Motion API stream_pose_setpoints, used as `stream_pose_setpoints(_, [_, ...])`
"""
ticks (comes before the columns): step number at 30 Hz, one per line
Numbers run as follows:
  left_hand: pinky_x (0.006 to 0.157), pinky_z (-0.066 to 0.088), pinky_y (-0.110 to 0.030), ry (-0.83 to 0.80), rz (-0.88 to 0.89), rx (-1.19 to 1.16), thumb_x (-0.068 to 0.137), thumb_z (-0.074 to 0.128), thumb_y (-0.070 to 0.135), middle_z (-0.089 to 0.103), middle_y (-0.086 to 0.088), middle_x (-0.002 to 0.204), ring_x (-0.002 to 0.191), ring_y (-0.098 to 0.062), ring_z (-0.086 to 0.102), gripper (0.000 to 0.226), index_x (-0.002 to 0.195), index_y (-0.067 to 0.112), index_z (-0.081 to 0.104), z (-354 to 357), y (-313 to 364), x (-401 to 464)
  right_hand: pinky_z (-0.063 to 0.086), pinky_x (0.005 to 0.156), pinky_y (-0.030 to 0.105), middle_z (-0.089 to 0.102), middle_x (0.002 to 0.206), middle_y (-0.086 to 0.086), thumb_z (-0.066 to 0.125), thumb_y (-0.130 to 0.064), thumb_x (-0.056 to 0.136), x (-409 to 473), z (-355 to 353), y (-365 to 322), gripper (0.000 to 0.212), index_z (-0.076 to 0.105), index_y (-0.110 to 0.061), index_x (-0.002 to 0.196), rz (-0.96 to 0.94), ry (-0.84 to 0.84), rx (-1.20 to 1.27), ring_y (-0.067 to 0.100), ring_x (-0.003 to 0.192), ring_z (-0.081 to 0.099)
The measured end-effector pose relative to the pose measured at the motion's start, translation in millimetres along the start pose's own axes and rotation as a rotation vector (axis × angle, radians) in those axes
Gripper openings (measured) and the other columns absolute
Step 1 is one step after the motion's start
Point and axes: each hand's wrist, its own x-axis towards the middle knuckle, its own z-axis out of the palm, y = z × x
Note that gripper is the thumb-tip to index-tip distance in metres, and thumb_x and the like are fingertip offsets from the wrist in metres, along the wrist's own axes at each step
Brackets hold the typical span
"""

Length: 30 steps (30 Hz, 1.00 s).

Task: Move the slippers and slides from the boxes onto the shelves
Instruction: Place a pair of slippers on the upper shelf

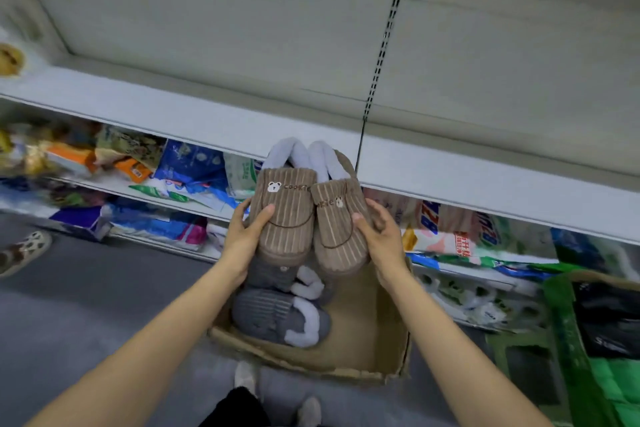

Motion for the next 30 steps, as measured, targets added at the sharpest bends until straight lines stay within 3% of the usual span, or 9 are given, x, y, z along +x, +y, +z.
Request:
stream_pose_setpoints(5, [0.084, 0.053, -0.022, -0.102, 0.130, -0.024, 0.083, 0.075, 0.045, 0.067, 0.004, 0.122, 0.109, -0.011, 0.066, 0.067, 0.141, 0.023, 0.049, 3, 64, -4, 0.054, 0.097, 0.036, 0.069, 0.121, 0.006, 0.071, -0.015, 0.090, -18, 3, -68, 0.039, 0.060, -0.019, 0.127, -0.126, 0.041, 0.058, 0.021, 0.114, 0.066])
stream_pose_setpoints(10, [0.075, 0.055, -0.021, -0.195, 0.254, -0.085, 0.097, 0.062, 0.030, 0.067, 0.000, 0.120, 0.101, -0.009, 0.068, 0.043, 0.137, 0.022, 0.051, -1, 128, -6, 0.057, 0.094, 0.039, 0.070, 0.118, 0.006, 0.068, -0.015, 0.092, -36, 23, -133, 0.041, 0.057, -0.017, 0.131, -0.273, 0.101, 0.032, 0.013, 0.103, 0.069])
stream_pose_setpoints(13, [0.083, 0.053, -0.030, -0.243, 0.330, -0.125, 0.082, 0.066, 0.050, 0.066, -0.007, 0.126, 0.107, -0.015, 0.068, 0.064, 0.137, 0.018, 0.052, -17, 165, -5, 0.054, 0.099, 0.046, 0.070, 0.120, 0.000, 0.071, -0.018, 0.090, -45, 48, -163, 0.039, 0.060, -0.025, 0.127, -0.364, 0.143, 0.025, 0.014, 0.110, 0.067])
stream_pose_setpoints(19, [0.083, 0.053, -0.029, -0.318, 0.478, -0.145, 0.078, 0.063, 0.053, 0.068, 0.004, 0.124, 0.108, -0.010, 0.068, 0.064, 0.135, 0.028, 0.053, -83, 234, 4, 0.054, 0.098, 0.049, 0.071, 0.120, -0.002, 0.070, -0.018, 0.089, -69, 123, -207, 0.042, 0.060, -0.024, 0.130, -0.482, 0.150, 0.105, 0.015, 0.109, 0.068])
stream_pose_setpoints(22, [0.091, 0.052, -0.034, -0.355, 0.522, -0.168, 0.080, 0.064, 0.047, 0.070, 0.006, 0.123, 0.112, -0.012, 0.067, 0.056, 0.133, 0.032, 0.055, -119, 266, 14, 0.054, 0.098, 0.049, 0.071, 0.120, -0.001, 0.070, -0.020, 0.088, -78, 166, -221, 0.044, 0.060, -0.026, 0.130, -0.509, 0.144, 0.161, 0.018, 0.111, 0.068])
stream_pose_setpoints(27, [0.077, 0.056, -0.021, -0.397, 0.558, -0.178, 0.099, 0.058, 0.028, 0.071, 0.009, 0.118, 0.106, -0.007, 0.069, 0.036, 0.135, 0.028, 0.053, -163, 321, 33, 0.055, 0.093, 0.043, 0.071, 0.120, 0.003, 0.068, -0.016, 0.091, -80, 229, -255, 0.039, 0.062, -0.026, 0.128, -0.538, 0.138, 0.265, 0.025, 0.112, 0.067])
stream_pose_setpoints(30, [0.083, 0.054, -0.024, -0.403, 0.573, -0.155, 0.099, 0.058, 0.031, 0.071, 0.011, 0.120, 0.109, -0.006, 0.068, 0.036, 0.134, 0.030, 0.055, -176, 358, 48, 0.056, 0.091, 0.042, 0.073, 0.116, 0.005, 0.070, -0.017, 0.090, -73, 257, -283, 0.038, 0.063, -0.024, 0.128, -0.556, 0.173, 0.283, 0.025, 0.108, 0.069])
